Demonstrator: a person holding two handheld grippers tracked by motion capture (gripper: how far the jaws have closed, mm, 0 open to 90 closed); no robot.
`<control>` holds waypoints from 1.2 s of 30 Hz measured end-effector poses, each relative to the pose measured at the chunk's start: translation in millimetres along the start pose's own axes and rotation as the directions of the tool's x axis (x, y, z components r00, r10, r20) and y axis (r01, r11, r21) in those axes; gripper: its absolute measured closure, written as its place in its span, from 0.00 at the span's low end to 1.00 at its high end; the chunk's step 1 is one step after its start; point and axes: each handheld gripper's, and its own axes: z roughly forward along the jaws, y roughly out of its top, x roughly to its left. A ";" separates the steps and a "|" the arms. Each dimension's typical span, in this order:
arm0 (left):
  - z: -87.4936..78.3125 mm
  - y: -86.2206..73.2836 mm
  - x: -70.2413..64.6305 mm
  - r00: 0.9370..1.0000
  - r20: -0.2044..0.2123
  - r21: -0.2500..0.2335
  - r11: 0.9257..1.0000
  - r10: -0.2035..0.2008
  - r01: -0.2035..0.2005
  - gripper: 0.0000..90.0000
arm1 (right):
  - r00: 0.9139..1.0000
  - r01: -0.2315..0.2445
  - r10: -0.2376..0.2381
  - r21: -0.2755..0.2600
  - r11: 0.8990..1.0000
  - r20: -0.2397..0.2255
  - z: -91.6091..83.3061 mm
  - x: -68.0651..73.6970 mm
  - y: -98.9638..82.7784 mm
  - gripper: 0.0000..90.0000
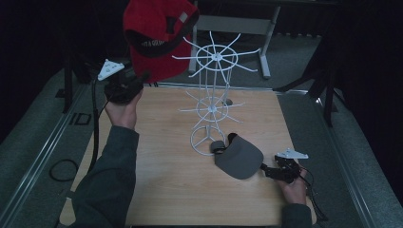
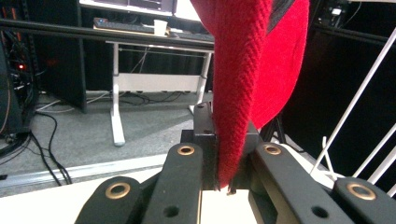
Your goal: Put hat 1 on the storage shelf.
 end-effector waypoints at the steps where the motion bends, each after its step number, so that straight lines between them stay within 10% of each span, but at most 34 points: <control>1: 0.1 1.4 -1.1 1.000 0.002 -0.003 1.000 0.002 -0.002 0.95 | 1.000 0.000 0.000 0.000 1.000 0.000 0.0 0.0 0.0 0.28; 36: 8.5 5.4 -20.2 0.998 0.067 -0.003 1.000 -0.013 0.013 0.95 | 1.000 0.001 -0.001 0.000 1.000 -0.001 0.0 0.0 0.0 0.28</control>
